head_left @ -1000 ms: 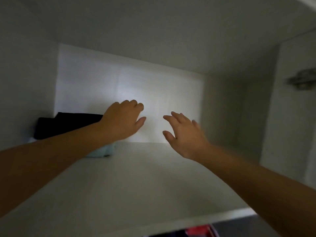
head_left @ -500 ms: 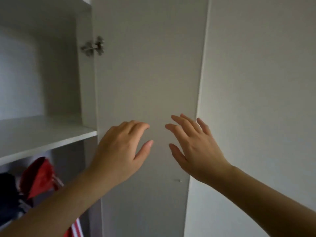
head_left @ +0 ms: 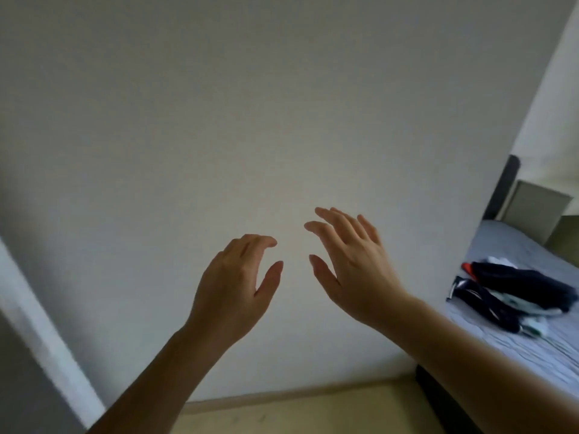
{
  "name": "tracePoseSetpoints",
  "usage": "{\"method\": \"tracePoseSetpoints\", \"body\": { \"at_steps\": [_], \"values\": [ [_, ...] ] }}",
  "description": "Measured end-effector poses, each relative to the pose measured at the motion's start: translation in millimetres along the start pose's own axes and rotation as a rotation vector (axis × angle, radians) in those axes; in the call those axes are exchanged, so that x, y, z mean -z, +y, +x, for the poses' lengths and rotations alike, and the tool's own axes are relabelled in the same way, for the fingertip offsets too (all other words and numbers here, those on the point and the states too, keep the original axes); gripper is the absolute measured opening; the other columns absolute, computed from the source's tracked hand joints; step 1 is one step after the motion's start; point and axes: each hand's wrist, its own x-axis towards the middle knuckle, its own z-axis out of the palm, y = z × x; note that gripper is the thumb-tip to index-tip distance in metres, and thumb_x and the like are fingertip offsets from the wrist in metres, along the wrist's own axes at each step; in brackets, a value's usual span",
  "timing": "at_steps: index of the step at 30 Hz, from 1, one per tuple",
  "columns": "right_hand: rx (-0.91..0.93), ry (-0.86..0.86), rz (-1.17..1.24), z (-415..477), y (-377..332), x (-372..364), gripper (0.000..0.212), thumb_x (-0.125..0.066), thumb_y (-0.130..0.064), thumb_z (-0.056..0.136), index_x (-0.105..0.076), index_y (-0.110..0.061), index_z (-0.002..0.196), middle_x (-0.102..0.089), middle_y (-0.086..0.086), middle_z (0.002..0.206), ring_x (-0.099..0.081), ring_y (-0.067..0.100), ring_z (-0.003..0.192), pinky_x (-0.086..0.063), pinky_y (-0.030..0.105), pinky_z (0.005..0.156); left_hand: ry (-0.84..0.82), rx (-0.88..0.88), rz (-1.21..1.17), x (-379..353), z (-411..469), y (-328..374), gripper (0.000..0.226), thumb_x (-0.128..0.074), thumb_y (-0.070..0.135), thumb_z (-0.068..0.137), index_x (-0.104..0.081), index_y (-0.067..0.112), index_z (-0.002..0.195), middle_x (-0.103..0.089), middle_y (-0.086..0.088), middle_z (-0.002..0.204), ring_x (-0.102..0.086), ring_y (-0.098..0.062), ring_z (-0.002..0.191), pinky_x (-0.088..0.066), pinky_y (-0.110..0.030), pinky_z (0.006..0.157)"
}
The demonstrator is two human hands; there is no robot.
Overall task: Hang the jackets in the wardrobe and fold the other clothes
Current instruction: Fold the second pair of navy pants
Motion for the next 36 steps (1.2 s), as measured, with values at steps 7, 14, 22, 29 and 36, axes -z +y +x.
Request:
{"method": "tracePoseSetpoints", "body": {
  "at_steps": [7,14,22,29,36],
  "values": [
    [-0.330,-0.106,-0.041,-43,170,-47,0.040,-0.046,-0.034,0.097,-0.047,-0.021,0.135,-0.038,0.002,0.150,-0.032,0.022,0.141,-0.024,0.050,0.116,-0.203,-0.031,-0.263,-189,78,59,0.041,-0.044,0.042,0.093,-0.060,0.016,0.120,-0.063,0.002,0.120,-0.059,-0.011,0.107,-0.040,-0.019,0.086],
    [-0.727,-0.126,-0.096,-130,314,-49,0.037,-0.049,-0.031,0.093,-0.050,-0.022,0.130,-0.040,-0.001,0.146,-0.037,0.020,0.134,-0.031,0.043,0.111,-0.467,-0.202,-0.400,-335,123,145,0.026,-0.057,0.030,0.092,-0.059,0.020,0.116,-0.060,0.008,0.111,-0.057,-0.008,0.102,-0.041,-0.017,0.078],
    [-0.922,-0.155,-0.148,-209,477,-59,0.037,-0.049,-0.031,0.095,-0.048,-0.022,0.131,-0.040,-0.001,0.147,-0.041,0.020,0.132,-0.033,0.035,0.106,-0.599,-0.310,-0.467,-489,162,261,0.024,-0.057,0.027,0.091,-0.060,0.019,0.114,-0.059,0.010,0.110,-0.055,-0.009,0.104,-0.042,-0.019,0.079],
    [-0.936,-0.214,-0.093,-237,651,-64,0.039,-0.046,-0.034,0.096,-0.046,-0.022,0.133,-0.036,0.000,0.149,-0.037,0.020,0.134,-0.033,0.035,0.105,-0.650,-0.281,-0.444,-622,214,365,0.022,-0.057,0.027,0.090,-0.060,0.021,0.111,-0.058,0.011,0.109,-0.054,-0.009,0.104,-0.046,-0.025,0.077],
    [-0.984,-0.461,-0.057,-255,822,-133,0.045,-0.045,-0.031,0.096,-0.036,-0.021,0.140,-0.029,0.003,0.152,-0.031,0.024,0.138,-0.033,0.040,0.105,-0.908,-0.136,-0.277,-806,250,417,0.034,-0.050,0.029,0.094,-0.049,0.019,0.127,-0.052,0.003,0.127,-0.052,-0.019,0.111,-0.047,-0.033,0.079]
  ]
}}
